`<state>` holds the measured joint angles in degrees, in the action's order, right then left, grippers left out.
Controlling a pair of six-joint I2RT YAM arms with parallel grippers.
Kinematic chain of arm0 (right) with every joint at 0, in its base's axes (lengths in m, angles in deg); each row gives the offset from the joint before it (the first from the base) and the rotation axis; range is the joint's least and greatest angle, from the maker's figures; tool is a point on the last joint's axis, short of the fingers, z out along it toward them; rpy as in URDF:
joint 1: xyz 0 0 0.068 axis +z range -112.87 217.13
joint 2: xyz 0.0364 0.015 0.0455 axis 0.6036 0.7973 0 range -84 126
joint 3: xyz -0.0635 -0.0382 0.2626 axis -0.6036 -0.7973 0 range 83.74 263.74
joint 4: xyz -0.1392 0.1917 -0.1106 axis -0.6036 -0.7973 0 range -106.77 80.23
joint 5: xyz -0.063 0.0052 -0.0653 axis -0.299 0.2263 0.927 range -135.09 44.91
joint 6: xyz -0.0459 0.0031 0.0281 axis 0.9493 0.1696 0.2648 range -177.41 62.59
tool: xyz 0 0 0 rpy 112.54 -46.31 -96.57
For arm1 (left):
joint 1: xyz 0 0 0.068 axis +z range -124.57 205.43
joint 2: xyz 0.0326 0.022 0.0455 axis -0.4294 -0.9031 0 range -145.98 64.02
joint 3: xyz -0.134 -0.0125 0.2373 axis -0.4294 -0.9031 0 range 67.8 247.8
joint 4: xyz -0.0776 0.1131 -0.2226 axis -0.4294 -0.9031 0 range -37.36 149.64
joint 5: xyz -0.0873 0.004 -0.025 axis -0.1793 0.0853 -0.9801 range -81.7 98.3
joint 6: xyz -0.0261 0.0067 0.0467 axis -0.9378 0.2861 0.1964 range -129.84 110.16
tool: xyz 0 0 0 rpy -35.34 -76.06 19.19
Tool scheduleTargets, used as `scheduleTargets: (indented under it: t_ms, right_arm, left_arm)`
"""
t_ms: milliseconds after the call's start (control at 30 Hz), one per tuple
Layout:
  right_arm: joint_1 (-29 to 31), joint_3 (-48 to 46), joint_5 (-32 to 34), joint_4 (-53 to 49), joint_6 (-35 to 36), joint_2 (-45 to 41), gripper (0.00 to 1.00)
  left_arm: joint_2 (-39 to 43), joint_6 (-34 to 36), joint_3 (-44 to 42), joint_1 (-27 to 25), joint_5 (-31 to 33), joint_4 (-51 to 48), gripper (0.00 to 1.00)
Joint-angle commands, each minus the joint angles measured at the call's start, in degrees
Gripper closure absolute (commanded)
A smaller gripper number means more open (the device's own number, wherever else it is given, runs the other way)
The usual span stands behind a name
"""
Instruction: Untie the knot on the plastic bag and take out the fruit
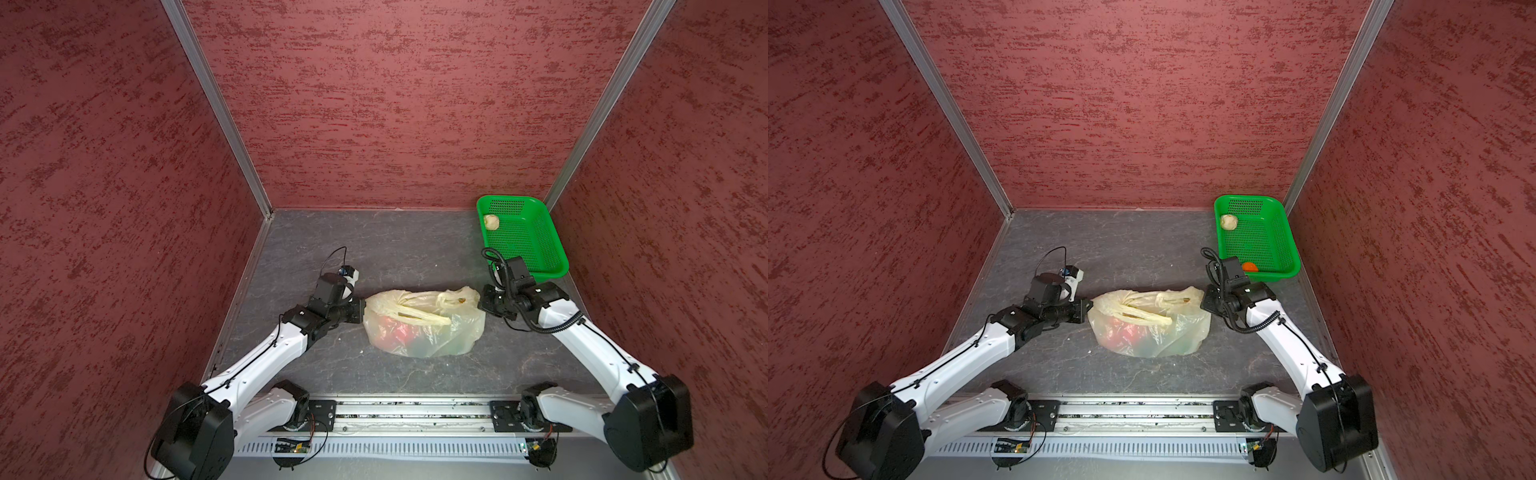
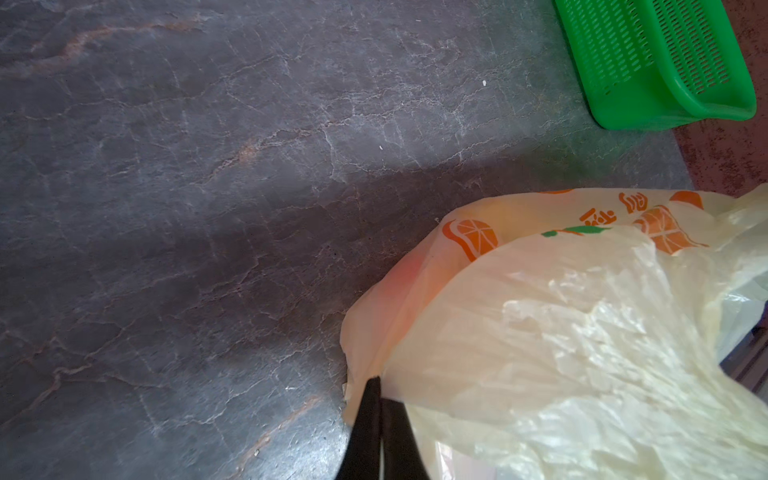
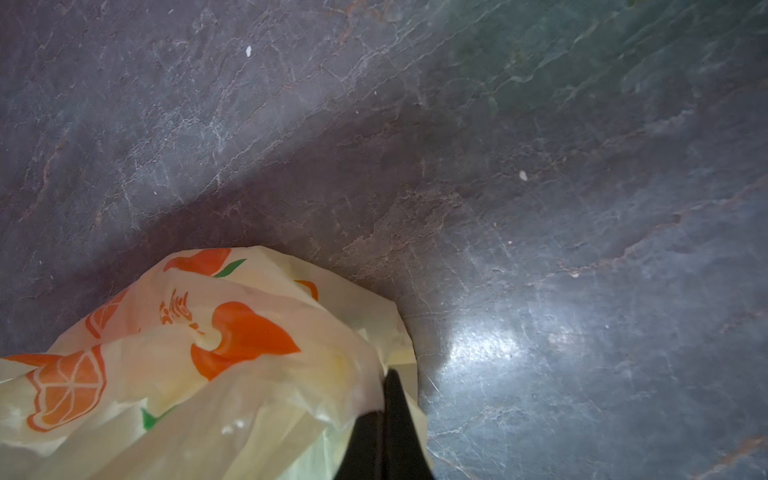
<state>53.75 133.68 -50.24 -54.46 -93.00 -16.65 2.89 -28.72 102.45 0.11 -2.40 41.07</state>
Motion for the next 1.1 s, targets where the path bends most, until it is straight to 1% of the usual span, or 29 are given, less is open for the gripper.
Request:
scheduleTargets:
  t_ms: [0, 133, 233, 267, 300, 367, 400, 433, 467, 500, 533, 567, 633, 667, 800, 867, 900, 967, 1067]
  right_arm:
    - [-0.7, 0.5, 2.5, -0.4, -0.9, -0.6, 1.0]
    - [-0.7, 1.4, 3.6, -1.3, 0.2, -0.7, 1.0]
    - [-0.8, 1.7, 4.7, -2.1, 0.7, -0.9, 1.0]
    - [-0.7, 1.6, 3.9, -1.4, 1.0, -1.3, 1.0]
    - [-0.7, 1.4, 2.7, -0.3, 1.4, -1.8, 1.0]
    - [-0.7, 1.1, 0.1, 1.4, 1.7, -3.0, 1.0]
    - [-0.8, 1.1, -0.8, 1.6, 2.1, -3.1, 1.0]
    - [-0.7, 1.5, -0.8, 0.7, 2.5, -2.7, 1.0]
    - [-0.7, 1.9, -0.3, -0.3, 3.2, -2.4, 1.0]
    - [-0.8, 2.1, 0.3, -1.1, 3.6, -2.3, 0.96]
    - [-0.7, 2.6, 1.0, -1.8, 4.2, -2.8, 0.83]
    - [-0.7, 3.3, 1.0, -2.1, 4.8, -3.5, 0.73]
    - [-0.6, 5.4, 1.1, -2.9, 5.9, -4.8, 0.57]
    - [-0.6, 6.8, 1.4, -3.7, 6.5, -5.2, 0.52]
    - [0.4, 10.8, -0.4, -4.7, 10.8, -5.2, 0.38]
    - [0.9, 11.7, 0.0, -5.9, 12.3, -4.6, 0.34]
    - [1.0, 11.9, 0.5, -6.6, 12.5, -4.7, 0.32]
    - [1.1, 11.7, 0.9, -6.6, 12.3, -5.5, 0.3]
    - [1.1, 11.1, 1.0, -6.3, 11.5, -6.7, 0.28]
  left_arm:
    - [-0.2, -2.2, -1.1, 1.7, -2.5, 1.9, 1.0]
    - [0.0, -1.9, -0.6, 1.6, -2.9, 1.8, 1.0]
    - [0.1, -1.2, 0.5, 1.6, -1.8, 0.0, 1.0]
    - [0.3, -1.1, 1.0, 1.5, -1.4, -0.7, 0.98]
    - [0.6, -1.0, 1.7, 1.4, -1.0, -1.6, 0.87]
    - [1.9, -0.7, 3.4, 0.2, 0.9, -3.5, 0.46]
    - [2.6, -0.4, 4.5, -0.9, 2.5, -4.5, 0.33]
    - [3.4, 0.1, 5.7, -2.6, 4.8, -5.7, 0.24]
    - [3.9, 0.8, 6.8, -4.0, 6.7, -6.5, 0.2]
    - [4.2, 1.3, 7.7, -5.3, 8.2, -7.1, 0.18]
    - [4.1, 1.7, 8.7, -6.5, 9.3, -7.9, 0.16]
    - [3.9, 2.1, 9.7, -7.4, 9.8, -8.4, 0.13]
    - [3.2, 2.9, 11.2, -9.3, 10.5, -8.6, 0.09]
    - [2.8, 3.4, 11.8, -10.5, 10.7, -8.5, 0.07]
    - [0.3, 5.6, 13.9, -15.5, 10.7, -8.9, 0.05]
    - [-0.9, 7.0, 15.0, -18.8, 12.3, -10.0, 0.05]
    - [-1.6, 8.2, 15.5, -21.0, 13.4, -10.7, 0.05]
    - [-2.7, 10.6, 16.1, -25.3, 16.2, -11.4, 0.08]
    - [-4.4, 13.8, 15.9, -30.9, 22.5, -11.8, 0.09]
